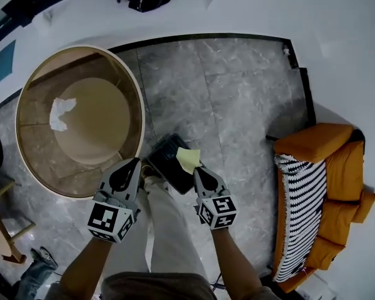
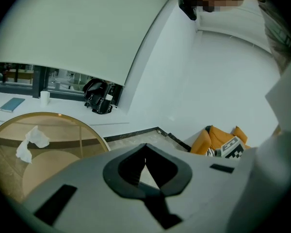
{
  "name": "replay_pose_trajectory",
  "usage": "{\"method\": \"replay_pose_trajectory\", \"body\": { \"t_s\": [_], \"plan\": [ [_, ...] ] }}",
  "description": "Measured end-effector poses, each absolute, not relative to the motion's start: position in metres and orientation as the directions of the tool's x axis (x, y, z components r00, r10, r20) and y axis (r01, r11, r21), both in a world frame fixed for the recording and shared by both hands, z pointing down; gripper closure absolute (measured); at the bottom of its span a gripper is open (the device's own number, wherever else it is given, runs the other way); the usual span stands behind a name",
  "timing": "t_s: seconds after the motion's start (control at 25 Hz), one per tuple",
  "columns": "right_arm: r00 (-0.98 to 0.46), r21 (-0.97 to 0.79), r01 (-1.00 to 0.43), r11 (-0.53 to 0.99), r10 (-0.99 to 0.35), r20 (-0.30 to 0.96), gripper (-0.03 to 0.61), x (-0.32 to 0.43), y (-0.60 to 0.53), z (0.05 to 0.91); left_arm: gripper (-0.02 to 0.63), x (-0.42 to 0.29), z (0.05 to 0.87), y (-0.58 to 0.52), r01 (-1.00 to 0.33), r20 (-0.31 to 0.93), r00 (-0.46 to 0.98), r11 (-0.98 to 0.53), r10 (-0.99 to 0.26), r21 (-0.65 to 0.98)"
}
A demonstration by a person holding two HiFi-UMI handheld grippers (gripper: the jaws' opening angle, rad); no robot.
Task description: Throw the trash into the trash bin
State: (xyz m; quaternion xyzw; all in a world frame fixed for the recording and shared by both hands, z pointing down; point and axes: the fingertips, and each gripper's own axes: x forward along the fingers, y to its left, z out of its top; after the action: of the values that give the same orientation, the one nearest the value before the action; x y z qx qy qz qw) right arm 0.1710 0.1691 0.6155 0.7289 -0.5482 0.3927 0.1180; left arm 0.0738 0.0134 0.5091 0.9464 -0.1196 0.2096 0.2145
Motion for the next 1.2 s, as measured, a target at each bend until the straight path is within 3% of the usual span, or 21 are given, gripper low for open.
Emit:
{"method": "replay_pose_trajectory", "body": {
  "t_s": [0.76, 1.2],
  "plan": [
    [0.013, -0.295, -0.862, -0.412, -0.601, 0.799, 0.555, 0.158, 0.209, 0.731, 0.595, 0.104, 0.549, 0.061, -0.235, 0.476, 0.878, -0.913, -0.052, 0.334],
    [-0.017, -0.279, -0.876, -0.394, -0.552, 0.834, 0.554, 0.155, 0.224, 0.747, 0.595, 0.102, 0.562, 0.065, -0.251, 0.505, 0.862, -0.900, -0.040, 0.358]
  ]
}}
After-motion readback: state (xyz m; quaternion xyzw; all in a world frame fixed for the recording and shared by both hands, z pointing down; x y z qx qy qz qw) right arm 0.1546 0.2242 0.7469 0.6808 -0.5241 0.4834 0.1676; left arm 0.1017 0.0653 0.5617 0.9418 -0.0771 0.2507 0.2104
